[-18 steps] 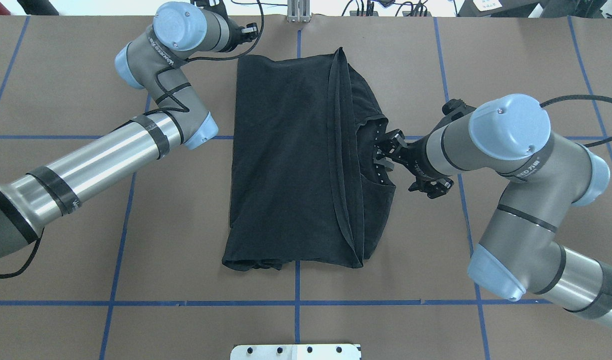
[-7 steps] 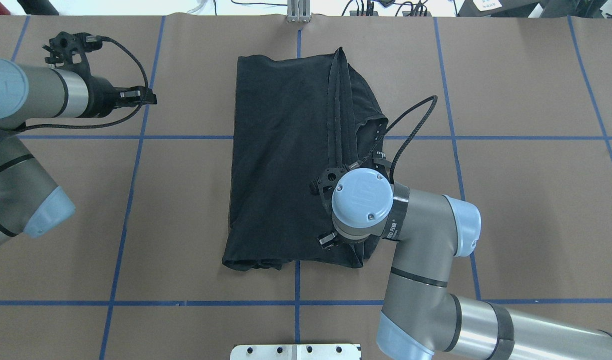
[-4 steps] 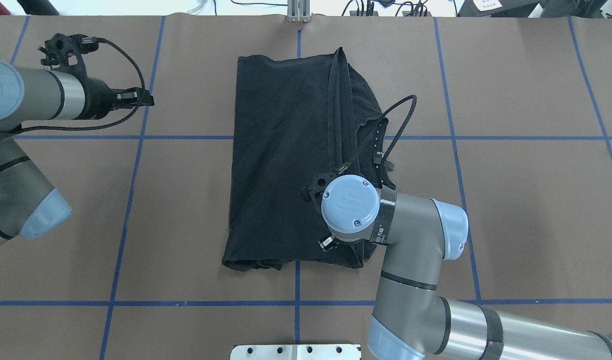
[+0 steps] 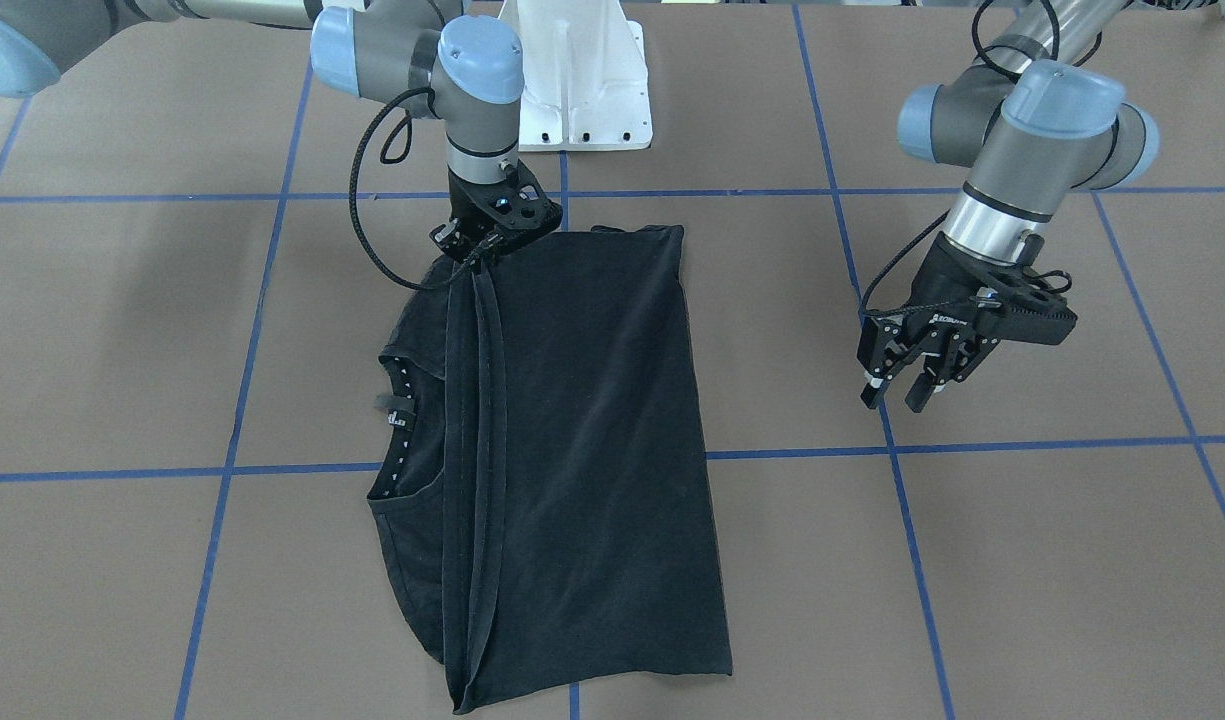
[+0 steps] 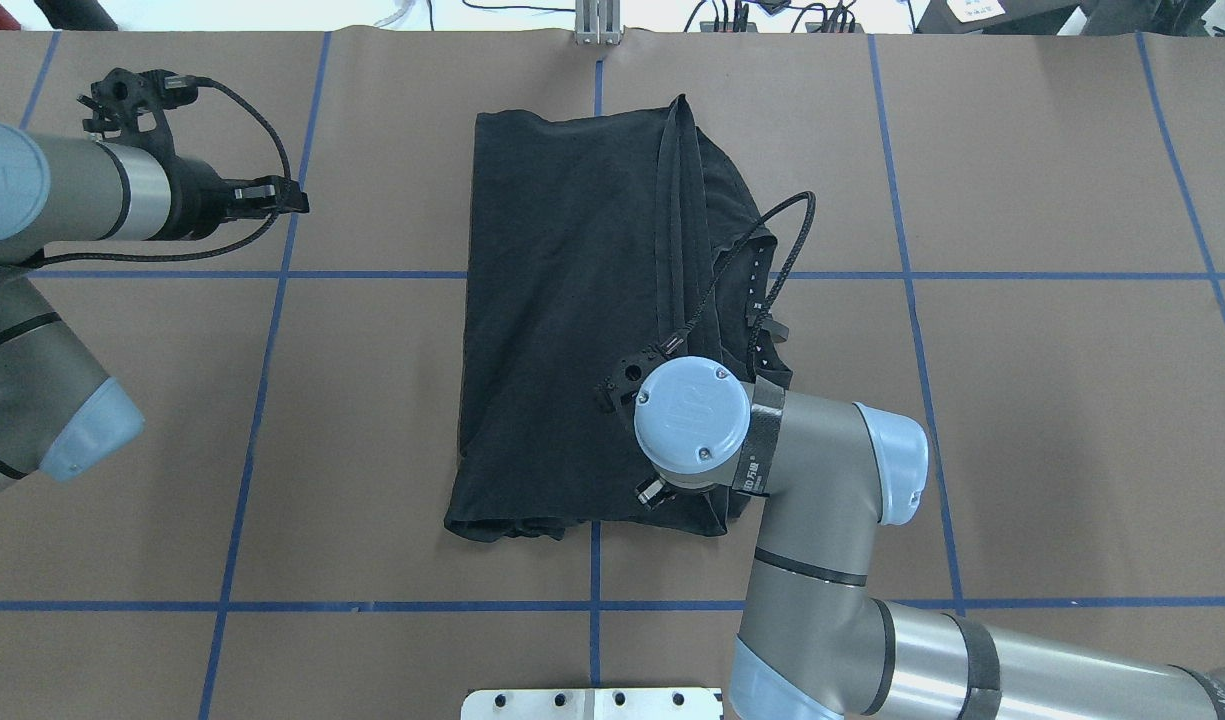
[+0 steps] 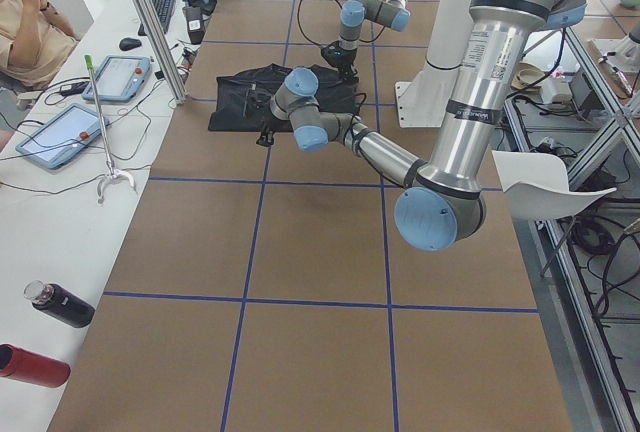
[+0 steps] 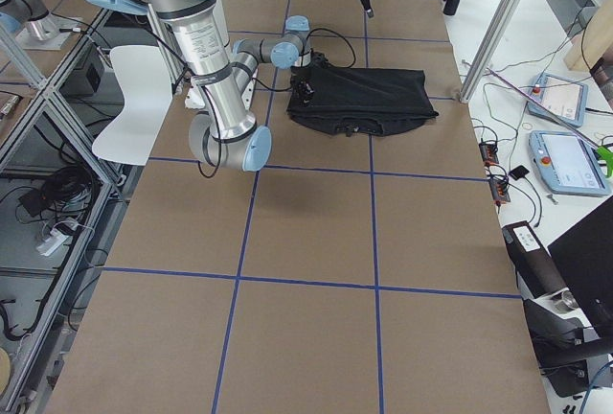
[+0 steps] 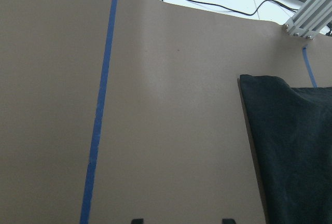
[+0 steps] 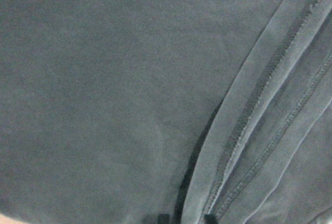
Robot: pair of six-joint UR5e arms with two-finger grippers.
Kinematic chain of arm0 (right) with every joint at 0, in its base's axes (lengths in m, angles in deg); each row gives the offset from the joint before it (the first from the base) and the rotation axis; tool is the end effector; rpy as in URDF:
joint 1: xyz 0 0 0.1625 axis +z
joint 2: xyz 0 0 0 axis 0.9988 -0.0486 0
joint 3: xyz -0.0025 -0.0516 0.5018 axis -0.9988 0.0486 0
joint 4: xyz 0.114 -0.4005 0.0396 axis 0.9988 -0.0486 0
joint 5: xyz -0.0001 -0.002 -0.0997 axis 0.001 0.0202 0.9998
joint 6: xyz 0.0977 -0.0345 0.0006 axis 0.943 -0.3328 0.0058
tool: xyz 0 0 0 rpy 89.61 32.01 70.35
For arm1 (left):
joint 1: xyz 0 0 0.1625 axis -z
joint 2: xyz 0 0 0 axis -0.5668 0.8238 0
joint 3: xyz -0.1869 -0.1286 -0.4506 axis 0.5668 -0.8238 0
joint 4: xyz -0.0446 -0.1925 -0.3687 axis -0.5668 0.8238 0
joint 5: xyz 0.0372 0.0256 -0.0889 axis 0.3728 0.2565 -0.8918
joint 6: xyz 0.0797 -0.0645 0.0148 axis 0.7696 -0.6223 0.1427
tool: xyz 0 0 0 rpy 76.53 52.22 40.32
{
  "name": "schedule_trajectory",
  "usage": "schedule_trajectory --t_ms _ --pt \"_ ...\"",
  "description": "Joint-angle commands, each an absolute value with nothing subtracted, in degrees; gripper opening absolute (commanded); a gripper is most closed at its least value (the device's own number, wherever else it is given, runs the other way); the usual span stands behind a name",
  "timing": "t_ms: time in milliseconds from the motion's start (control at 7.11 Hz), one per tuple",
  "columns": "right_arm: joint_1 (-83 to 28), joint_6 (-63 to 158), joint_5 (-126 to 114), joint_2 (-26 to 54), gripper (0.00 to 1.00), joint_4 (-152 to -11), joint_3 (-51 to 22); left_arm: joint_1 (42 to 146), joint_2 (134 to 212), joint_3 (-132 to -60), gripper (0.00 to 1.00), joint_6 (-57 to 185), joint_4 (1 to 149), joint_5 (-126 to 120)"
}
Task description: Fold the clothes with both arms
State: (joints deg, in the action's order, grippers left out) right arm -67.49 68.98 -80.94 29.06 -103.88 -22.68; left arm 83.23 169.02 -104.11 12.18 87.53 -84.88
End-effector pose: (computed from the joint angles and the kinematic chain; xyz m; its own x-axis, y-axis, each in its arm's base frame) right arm -0.6238 -0.3507 0.3135 0.6702 -0.5886 0.4521 0.4336 0.8049 0.4051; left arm 0.3346 -0.5468 0.4375 0.5049 0.0128 -0.8631 0.4298 0.8634 0.2643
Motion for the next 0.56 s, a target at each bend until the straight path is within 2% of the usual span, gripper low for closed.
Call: schedule_trajectory --t_ms 0,141,281,422 --pt "-68.4 69.04 -79.94 28.75 0.34 -103.88 -22.41 83.22 169.01 -104.28 0.59 12.09 87.51 -84.88" --pt "-68.67 69.22 -79.93 28.76 0.31 -103.88 -22.32 83.22 169.09 -104.37 0.59 11.74 87.51 -84.88" --pt "-68.58 69.22 -80.02 29.02 0.0 -103.97 -22.41 83.22 169.09 -104.28 0.59 11.65 87.51 -84.88" --pt "-68.5 69.22 -80.02 28.93 0.0 -103.97 -22.32 83.22 169.01 -104.28 0.59 11.65 87.51 -84.88"
